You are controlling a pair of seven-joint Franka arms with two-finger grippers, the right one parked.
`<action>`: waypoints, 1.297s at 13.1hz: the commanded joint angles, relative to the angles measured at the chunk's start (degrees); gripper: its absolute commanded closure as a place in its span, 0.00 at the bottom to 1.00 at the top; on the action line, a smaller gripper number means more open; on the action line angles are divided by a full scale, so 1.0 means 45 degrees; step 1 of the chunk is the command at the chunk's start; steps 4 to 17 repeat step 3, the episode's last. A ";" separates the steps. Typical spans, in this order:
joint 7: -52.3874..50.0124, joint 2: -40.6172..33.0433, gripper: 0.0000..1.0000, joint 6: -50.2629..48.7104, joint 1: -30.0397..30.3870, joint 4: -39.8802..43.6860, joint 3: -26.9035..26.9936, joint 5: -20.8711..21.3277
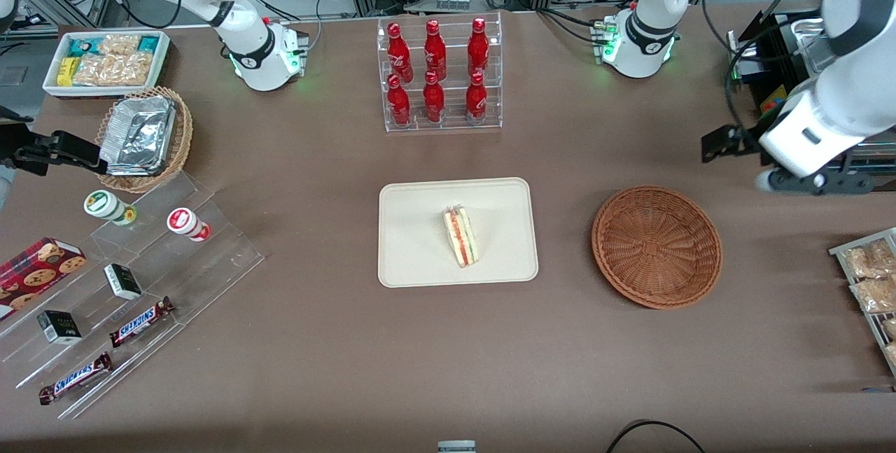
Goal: Place sandwich from basket to tray
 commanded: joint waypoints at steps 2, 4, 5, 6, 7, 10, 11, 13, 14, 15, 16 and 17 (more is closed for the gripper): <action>0.0504 -0.0982 0.00 -0.0216 0.0573 -0.0561 -0.0310 0.0015; 0.0504 -0.1118 0.00 -0.0235 0.0690 -0.0561 -0.0329 0.0016; 0.0504 -0.1118 0.00 -0.0235 0.0690 -0.0561 -0.0329 0.0016; 0.0504 -0.1118 0.00 -0.0235 0.0690 -0.0561 -0.0329 0.0016; 0.0504 -0.1118 0.00 -0.0235 0.0690 -0.0561 -0.0329 0.0016; 0.0504 -0.1118 0.00 -0.0235 0.0690 -0.0561 -0.0329 0.0016; 0.0504 -0.1118 0.00 -0.0235 0.0690 -0.0561 -0.0329 0.0016; 0.0504 -0.1118 0.00 -0.0235 0.0690 -0.0561 -0.0329 0.0016; 0.0504 -0.1118 0.00 -0.0235 0.0690 -0.0561 -0.0329 0.0016; 0.0504 -0.1118 0.00 -0.0235 0.0690 -0.0561 -0.0329 0.0016; 0.0504 -0.1118 0.00 -0.0235 0.0690 -0.0561 -0.0329 0.0016; 0.0504 -0.1118 0.00 -0.0235 0.0690 -0.0561 -0.0329 0.0016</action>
